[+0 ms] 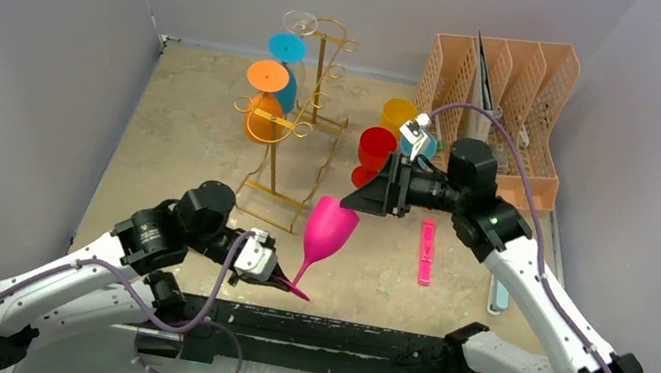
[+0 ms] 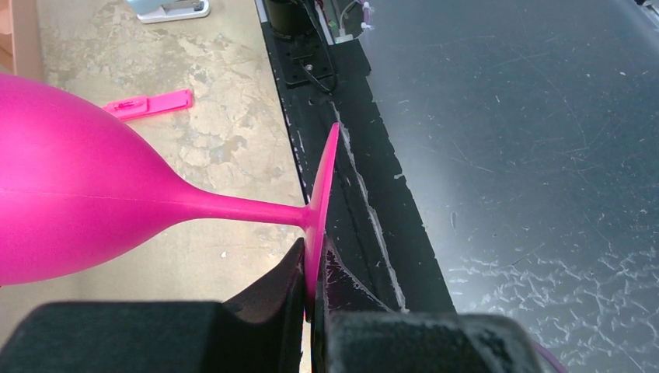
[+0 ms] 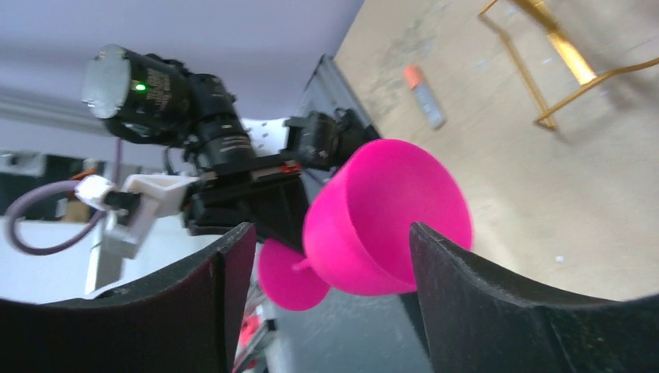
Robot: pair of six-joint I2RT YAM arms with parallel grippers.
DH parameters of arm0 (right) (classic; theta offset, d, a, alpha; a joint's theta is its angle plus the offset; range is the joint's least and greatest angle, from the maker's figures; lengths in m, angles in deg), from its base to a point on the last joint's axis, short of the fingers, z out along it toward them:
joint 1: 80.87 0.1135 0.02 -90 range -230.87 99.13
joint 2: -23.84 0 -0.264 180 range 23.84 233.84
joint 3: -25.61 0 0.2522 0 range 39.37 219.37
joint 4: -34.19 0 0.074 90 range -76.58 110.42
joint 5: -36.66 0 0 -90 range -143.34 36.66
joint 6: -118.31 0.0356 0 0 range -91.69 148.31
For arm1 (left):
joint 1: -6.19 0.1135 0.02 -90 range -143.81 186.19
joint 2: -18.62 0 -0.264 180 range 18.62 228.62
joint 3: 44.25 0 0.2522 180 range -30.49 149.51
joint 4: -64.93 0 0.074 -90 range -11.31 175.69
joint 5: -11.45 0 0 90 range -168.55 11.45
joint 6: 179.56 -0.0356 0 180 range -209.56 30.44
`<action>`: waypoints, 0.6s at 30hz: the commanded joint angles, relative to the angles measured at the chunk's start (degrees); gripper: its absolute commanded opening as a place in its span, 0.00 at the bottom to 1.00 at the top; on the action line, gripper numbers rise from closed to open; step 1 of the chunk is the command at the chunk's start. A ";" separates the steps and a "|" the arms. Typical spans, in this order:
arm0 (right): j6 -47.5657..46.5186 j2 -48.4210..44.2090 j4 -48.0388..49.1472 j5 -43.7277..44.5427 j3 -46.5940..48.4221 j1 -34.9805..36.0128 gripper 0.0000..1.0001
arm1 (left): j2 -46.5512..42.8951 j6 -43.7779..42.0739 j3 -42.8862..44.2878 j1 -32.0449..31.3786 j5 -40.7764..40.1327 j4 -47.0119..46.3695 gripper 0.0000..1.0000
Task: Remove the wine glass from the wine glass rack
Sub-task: Place the wine glass at the center of the board.
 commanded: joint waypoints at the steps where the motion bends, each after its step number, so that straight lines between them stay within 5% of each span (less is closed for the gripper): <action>1: 4.59 5.39 2.02 -13.72 6.43 0.06 0.70 | 0.49 -3.30 1.74 -0.02 2.32 0.82 0.00; 9: 5.14 11.05 -4.32 -18.47 9.72 0.06 0.51 | 2.15 -5.85 2.83 -0.06 0.93 3.84 0.00; 18: -1.06 13.03 -13.53 -14.72 12.10 0.06 0.55 | 3.43 -6.58 3.72 -0.14 0.74 4.27 0.00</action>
